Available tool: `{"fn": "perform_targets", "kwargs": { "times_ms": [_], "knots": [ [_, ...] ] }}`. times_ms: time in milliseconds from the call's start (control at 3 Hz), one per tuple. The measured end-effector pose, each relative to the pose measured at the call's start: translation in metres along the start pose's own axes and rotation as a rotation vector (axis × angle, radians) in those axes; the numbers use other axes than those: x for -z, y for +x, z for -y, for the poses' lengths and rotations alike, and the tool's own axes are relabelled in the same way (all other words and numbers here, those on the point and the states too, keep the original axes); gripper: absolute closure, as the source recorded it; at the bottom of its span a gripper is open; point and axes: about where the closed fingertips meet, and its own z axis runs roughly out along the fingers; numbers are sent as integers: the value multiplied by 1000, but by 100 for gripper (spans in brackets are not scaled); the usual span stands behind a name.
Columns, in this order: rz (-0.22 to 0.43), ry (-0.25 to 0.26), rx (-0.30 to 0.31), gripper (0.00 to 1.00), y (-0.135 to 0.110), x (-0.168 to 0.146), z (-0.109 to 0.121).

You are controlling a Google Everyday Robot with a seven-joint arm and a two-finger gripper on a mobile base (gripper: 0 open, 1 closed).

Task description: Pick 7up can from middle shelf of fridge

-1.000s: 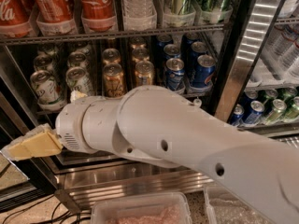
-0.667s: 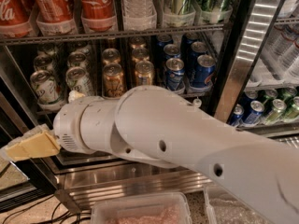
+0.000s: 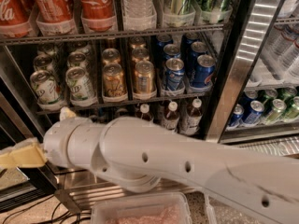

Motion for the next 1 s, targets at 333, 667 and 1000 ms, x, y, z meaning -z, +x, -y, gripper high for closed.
{"fn": "perform_targets", "kwargs": {
  "times_ms": [333,667,1000],
  "knots": [
    [8,-61,-17,0,44,-27,-41],
    [42,-256,-58,0,65,-57,-147],
    [48,-310,-148,0,77,-82,-194]
  ]
}}
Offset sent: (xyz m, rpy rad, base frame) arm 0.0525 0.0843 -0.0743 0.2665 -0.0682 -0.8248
